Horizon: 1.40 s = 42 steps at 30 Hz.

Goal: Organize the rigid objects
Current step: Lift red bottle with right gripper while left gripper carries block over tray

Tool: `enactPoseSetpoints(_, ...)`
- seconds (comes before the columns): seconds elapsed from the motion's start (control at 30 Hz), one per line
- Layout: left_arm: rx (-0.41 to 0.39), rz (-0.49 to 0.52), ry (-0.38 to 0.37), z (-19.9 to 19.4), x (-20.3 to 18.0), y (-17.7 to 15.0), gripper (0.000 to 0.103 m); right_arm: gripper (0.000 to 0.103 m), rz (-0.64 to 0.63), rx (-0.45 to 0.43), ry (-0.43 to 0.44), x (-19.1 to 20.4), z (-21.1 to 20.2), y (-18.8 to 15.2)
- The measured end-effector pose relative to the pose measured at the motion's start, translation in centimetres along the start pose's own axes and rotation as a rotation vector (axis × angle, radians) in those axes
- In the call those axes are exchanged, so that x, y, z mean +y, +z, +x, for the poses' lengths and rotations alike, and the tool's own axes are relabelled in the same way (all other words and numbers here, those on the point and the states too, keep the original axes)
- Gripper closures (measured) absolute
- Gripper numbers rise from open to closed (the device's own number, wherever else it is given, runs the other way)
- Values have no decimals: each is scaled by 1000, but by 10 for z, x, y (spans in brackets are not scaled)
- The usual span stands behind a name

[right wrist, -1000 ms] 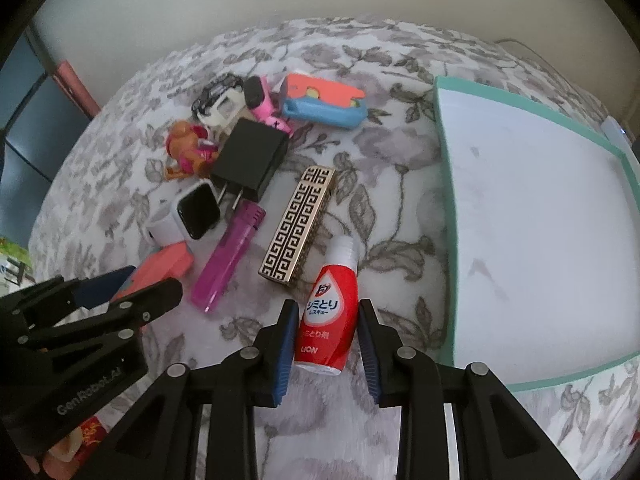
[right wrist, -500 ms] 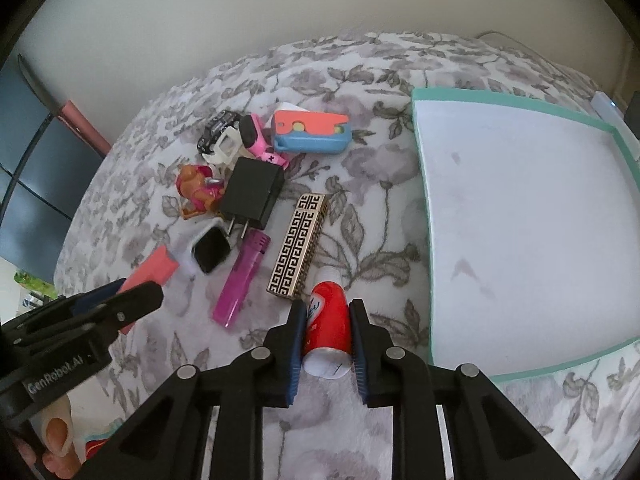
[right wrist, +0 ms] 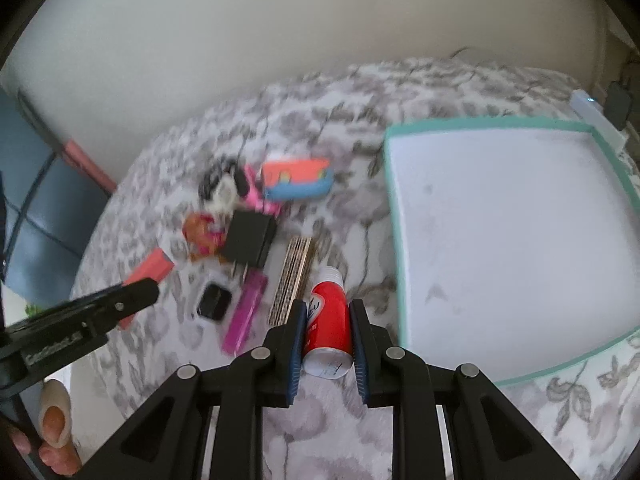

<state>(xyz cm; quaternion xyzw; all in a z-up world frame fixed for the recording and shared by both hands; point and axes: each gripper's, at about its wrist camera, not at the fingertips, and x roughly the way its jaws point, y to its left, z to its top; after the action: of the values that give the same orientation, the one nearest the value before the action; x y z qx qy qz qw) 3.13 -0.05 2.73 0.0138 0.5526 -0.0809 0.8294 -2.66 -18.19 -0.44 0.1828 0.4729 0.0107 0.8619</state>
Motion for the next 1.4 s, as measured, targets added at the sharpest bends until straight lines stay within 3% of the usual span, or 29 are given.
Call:
enactPoseSetpoints(0.13,-17,-21,-37,-5,-24,21,59,80,72,-76,-80,-29,-18,8)
enactPoseSetpoints(0.37,-26,38,-92,1,-97,36,59,80,267,-78,-170,-93,-26,11)
enactPoseSetpoints(0.57,-9,121,-143,23,-157,30,59,80,304,-108,-286,-123,-34,12)
enactPoseSetpoints(0.67,20,130,-213,33,-172,26,59,80,323,-140,-362,-139,-47,12)
enactPoseSetpoints(0.83,-10,173,-236,41,-192,20,59,80,318,-180,-473,-151,-58,14)
enactPoseSetpoints(1.4,14,200,-197,71,-197,10,58,80,289,-84,-489,-152,-32,11)
